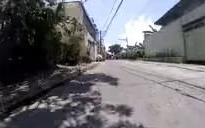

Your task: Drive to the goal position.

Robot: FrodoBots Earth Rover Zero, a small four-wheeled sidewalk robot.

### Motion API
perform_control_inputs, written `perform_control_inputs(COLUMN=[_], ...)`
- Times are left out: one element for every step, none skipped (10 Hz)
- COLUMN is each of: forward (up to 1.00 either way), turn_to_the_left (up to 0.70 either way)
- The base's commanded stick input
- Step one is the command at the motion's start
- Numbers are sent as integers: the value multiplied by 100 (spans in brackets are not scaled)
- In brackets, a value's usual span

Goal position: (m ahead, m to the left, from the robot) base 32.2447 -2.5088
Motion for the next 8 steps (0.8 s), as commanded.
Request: perform_control_inputs(forward=[100,100,100,100,100,100,100,100], turn_to_the_left=[-4,-4,-4,-3,-3,-3,-3,-3])
